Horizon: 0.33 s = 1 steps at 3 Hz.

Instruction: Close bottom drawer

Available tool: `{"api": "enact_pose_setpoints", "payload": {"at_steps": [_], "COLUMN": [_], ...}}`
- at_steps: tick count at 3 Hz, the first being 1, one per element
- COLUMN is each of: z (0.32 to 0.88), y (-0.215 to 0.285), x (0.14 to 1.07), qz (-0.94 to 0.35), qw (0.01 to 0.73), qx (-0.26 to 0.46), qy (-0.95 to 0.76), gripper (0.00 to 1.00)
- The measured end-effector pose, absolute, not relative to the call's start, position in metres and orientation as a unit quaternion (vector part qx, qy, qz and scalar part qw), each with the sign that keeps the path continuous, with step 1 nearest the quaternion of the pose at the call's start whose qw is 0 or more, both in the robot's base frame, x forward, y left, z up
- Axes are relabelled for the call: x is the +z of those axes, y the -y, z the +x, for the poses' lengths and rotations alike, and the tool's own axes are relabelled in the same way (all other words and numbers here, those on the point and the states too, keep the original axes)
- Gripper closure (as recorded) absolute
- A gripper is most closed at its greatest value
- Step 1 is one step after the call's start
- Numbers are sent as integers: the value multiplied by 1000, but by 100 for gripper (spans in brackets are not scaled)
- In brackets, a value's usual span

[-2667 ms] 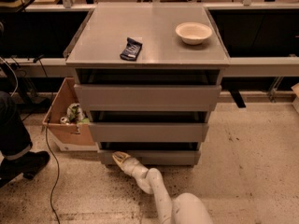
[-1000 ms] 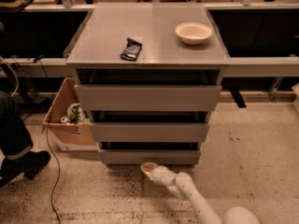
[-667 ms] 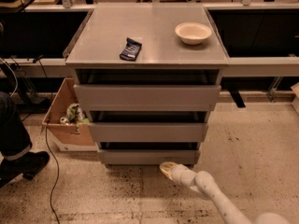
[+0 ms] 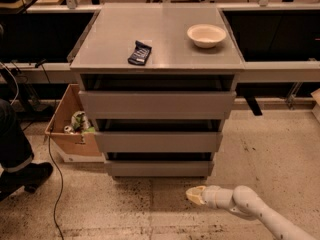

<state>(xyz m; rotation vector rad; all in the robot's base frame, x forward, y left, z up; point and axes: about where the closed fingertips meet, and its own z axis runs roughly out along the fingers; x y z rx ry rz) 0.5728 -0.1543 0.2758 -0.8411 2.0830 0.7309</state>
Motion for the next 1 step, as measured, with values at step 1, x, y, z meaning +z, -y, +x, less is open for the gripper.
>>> {"api": "enact_pose_setpoints", "payload": {"at_steps": [1], "z": [575], "y": [151], "x": [272], "qz": [-328], "qw": [383], "qx": [284], "qy": [-815], "gripper": [74]}}
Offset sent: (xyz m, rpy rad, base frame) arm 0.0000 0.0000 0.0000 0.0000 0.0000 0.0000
